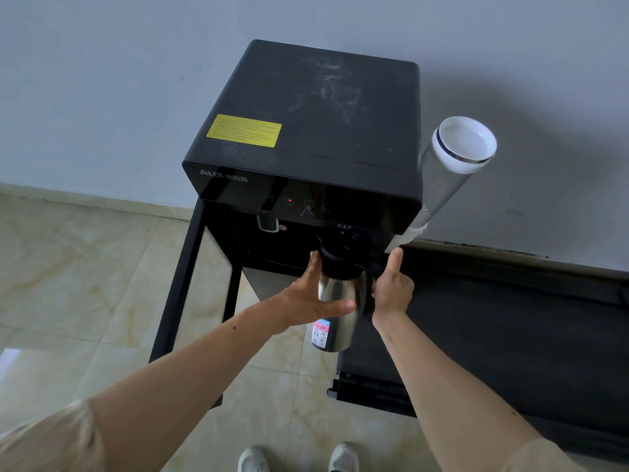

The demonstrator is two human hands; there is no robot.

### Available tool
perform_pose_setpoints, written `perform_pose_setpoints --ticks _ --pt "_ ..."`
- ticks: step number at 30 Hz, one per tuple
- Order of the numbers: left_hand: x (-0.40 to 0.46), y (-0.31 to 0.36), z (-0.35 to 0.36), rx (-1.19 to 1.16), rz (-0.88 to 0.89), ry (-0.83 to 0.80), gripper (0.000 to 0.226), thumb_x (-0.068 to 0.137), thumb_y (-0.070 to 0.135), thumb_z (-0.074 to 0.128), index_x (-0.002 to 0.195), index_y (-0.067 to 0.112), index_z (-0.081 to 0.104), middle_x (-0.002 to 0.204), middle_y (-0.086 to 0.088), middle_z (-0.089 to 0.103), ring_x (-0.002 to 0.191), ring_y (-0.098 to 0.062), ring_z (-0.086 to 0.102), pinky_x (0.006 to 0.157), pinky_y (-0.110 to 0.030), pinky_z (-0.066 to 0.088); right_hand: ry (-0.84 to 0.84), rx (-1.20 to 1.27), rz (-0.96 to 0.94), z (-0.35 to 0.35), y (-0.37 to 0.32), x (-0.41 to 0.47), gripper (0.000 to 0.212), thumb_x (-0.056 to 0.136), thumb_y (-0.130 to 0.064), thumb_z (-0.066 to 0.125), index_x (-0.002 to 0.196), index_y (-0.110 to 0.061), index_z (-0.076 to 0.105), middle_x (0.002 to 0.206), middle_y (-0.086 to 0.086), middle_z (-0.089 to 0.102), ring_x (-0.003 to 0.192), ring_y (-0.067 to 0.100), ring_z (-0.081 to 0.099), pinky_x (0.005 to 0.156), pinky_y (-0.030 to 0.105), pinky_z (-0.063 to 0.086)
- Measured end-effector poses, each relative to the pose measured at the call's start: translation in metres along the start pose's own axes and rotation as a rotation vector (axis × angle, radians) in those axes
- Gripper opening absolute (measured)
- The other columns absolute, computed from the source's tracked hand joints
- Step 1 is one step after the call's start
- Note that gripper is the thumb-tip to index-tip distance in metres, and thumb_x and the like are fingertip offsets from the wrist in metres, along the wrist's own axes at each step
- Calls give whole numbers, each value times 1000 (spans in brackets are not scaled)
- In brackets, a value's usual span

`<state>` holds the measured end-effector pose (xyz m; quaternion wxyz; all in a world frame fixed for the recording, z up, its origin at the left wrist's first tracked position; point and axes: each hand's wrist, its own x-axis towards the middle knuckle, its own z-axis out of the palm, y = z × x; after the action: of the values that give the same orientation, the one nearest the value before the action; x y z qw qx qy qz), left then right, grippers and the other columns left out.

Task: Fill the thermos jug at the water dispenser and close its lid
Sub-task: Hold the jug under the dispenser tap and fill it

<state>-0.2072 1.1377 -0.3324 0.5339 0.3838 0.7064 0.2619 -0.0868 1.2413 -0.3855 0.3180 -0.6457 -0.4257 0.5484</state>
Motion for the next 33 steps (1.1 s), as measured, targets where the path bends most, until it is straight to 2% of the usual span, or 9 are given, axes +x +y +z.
perform_pose_setpoints --ticks 5,10,16,20,24,29,31,33 --pt "-10 0 5 -33 22 17 117 77 47 69 144 37 -26 160 6 -20 148 -20 -7 115 -34 12 -34 18 11 -5 -2 -7 69 94 -66 38 45 -16 32 38 -4 38 46 18 40 61 36 39" --pt "-21 5 6 -55 3 26 118 77 47 70 144 37 -27 160 6 -19 148 -19 -7 115 -34 12 -77 54 21 -10 -9 -18 68 95 -62 40 47 -15 32 40 -2 38 44 17 39 59 34 39" --pt "-38 7 13 -52 -24 25 119 77 49 69 145 33 -26 160 5 -17 148 -21 -4 116 -36 13 -72 -3 26 -18 -4 -26 69 92 -68 39 50 -14 33 46 2 39 48 19 39 60 37 39" --pt "-50 7 19 -72 -42 22 121 75 51 70 145 31 -26 160 4 -18 148 -21 -5 116 -35 12 -81 -9 29 -26 -5 -36 69 91 -68 40 49 -14 31 43 0 37 48 20 38 62 38 39" --pt "-64 11 24 -109 -51 37 120 75 52 69 147 29 -24 161 3 -12 149 -22 -3 116 -37 14 -118 8 33 -35 -14 -49 69 93 -65 41 48 -15 29 39 -2 35 43 17 35 57 35 36" --pt "-75 15 24 -140 -25 76 122 73 54 71 148 29 -22 162 4 -7 149 -22 0 115 -37 16 -147 -11 25 -40 -20 -53 70 88 -71 43 46 -15 36 41 0 42 47 21 43 60 39 41" --pt "-73 14 23 -139 -8 84 122 72 53 73 148 30 -20 162 5 -3 148 -22 2 115 -38 18 -158 13 19 -38 -20 -51 70 83 -75 44 49 -14 41 44 1 46 50 23 47 61 40 43" --pt "-107 26 33 -185 12 154 122 69 57 74 149 34 -16 162 6 1 148 -22 6 116 -39 20 -214 -21 11 -52 -35 -76 71 81 -77 44 55 -11 47 47 3 51 54 24 52 63 41 46"
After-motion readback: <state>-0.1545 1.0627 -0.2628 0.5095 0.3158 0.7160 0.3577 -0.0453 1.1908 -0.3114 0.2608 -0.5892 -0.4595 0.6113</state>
